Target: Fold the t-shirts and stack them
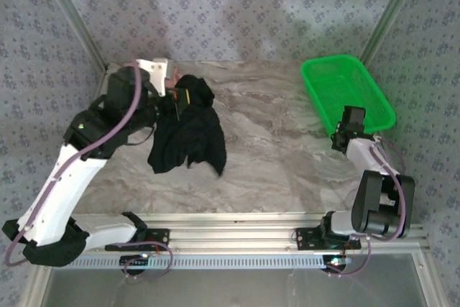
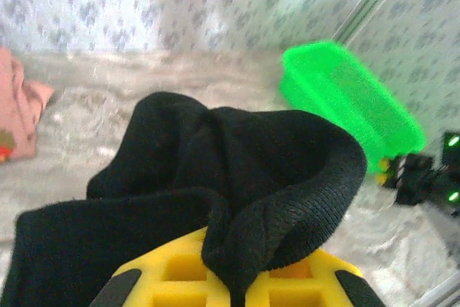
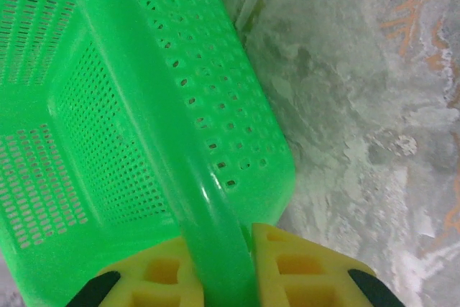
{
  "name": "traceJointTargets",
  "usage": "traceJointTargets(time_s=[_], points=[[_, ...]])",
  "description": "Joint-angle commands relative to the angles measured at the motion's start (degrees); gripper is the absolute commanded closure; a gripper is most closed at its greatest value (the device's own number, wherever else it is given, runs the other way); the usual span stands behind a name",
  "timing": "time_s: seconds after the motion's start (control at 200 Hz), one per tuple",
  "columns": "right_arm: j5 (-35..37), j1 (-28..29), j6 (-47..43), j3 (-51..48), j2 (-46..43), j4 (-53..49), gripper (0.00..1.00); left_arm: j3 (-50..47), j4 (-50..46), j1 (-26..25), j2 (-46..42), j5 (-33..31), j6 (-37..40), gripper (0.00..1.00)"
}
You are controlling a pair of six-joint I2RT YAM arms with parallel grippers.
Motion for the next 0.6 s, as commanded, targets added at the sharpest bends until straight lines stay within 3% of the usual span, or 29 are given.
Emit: traceJointTargets(time_s=[0.0, 0.185, 0.215, 0.345, 0.41, 0.46, 0.52, 0.57, 0.595], points=[[5.47, 0.44, 7.86, 2.31, 4.29, -3.71, 1.00, -4.20, 7.36, 0.19, -3.45, 0.11, -0.62, 1.00], [3.88, 1.44, 7.28, 6.44, 9.30, -2.01, 0.98, -10.34, 10.69, 0.18, -3.27, 3.16, -1.88, 1.00], [3.36, 1.44, 6.85, 6.86, 9.75, -1.61, 0.92, -10.90, 12.68, 0.19, -3.05, 3.45, -1.95, 1.00], [-0.80, 0.90, 2.38, 8.01, 9.97, 1.18, 0.42, -12.44, 12.90, 1.35, -0.88, 5.59, -3.52, 1.00], [-4.74, 0.66, -2.85, 10.08, 9.71, -0.49, 0.27, -13.53, 13.43, 2.76, 0.53, 7.92, -4.87, 1.00], [-8.00, 0.91, -7.45, 10.98, 8.81, -0.91, 0.21, -15.15, 14.93, 4.34, 1.31, 9.68, -5.96, 0.82], [-12.31, 1.77, -13.43, 11.13, 7.18, -1.30, 0.14, -17.37, 16.49, 8.03, 1.74, 11.98, -7.90, 0.72], [-16.02, 3.10, -18.17, 10.66, 5.42, -1.90, 0.13, -19.81, 17.39, 13.21, 1.45, 13.99, -10.59, 0.48], [-18.02, 3.63, -20.20, 10.36, 4.57, -2.39, 0.13, -21.51, 17.76, 16.53, 1.00, 15.41, -12.68, 0.44]])
